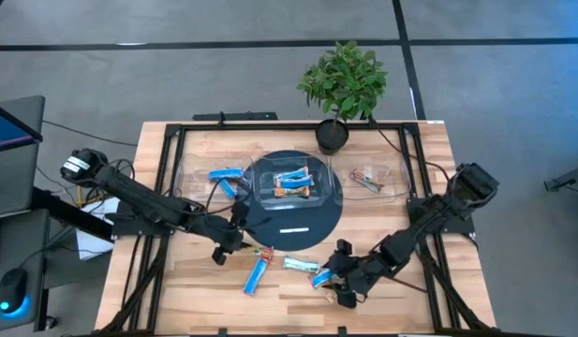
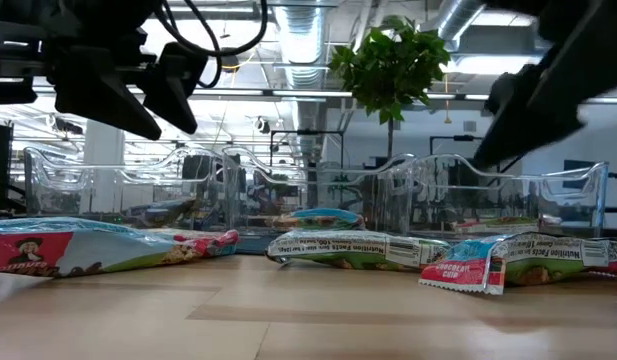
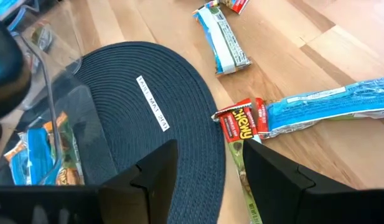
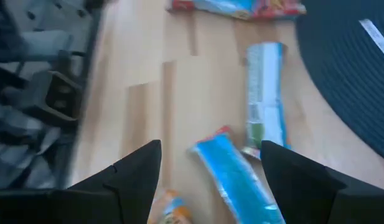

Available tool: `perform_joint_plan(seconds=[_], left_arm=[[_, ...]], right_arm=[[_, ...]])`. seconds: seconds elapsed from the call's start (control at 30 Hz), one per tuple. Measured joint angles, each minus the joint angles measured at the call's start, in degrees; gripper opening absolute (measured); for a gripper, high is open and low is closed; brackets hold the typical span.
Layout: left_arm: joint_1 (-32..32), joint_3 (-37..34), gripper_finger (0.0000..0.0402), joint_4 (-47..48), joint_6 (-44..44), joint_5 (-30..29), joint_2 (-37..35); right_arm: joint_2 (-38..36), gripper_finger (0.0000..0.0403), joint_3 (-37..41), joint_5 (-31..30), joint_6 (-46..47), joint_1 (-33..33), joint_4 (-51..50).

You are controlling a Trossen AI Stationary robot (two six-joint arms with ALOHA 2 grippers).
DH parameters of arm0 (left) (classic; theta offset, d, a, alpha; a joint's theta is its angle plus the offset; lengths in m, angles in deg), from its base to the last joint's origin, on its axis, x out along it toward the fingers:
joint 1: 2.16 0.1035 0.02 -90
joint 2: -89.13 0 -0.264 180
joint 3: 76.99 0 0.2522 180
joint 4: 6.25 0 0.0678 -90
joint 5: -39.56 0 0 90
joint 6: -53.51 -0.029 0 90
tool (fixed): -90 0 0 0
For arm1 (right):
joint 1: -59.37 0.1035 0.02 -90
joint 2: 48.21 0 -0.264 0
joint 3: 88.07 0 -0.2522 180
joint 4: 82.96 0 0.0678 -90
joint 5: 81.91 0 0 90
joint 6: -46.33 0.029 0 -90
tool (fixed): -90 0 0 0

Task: Pick and place Granola Bars by type
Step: Put the right red snack bar into the right transparent bin

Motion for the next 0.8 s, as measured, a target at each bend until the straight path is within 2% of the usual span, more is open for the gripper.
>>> perform_joint_plan(seconds=[0.47,0.7,0.8], left_arm=[[0.25,0.00,0.0178,0.02,-0.66,0.32,0.00],[0.25,0.00,0.0178,-0.37,-1.02,0.33,0.00],[0.25,0.00,0.0178,-0.39,-1.53,0.35,-0.01]], right_arm=[[6.97,0.0269,0.06,3.05,0.23,-2.07,-0.27],[7.12,0.0268,0.06,3.16,0.27,-1.32,-0.80],[7.12,0.0260,0.06,3.20,3.80,-1.36,-5.26]])
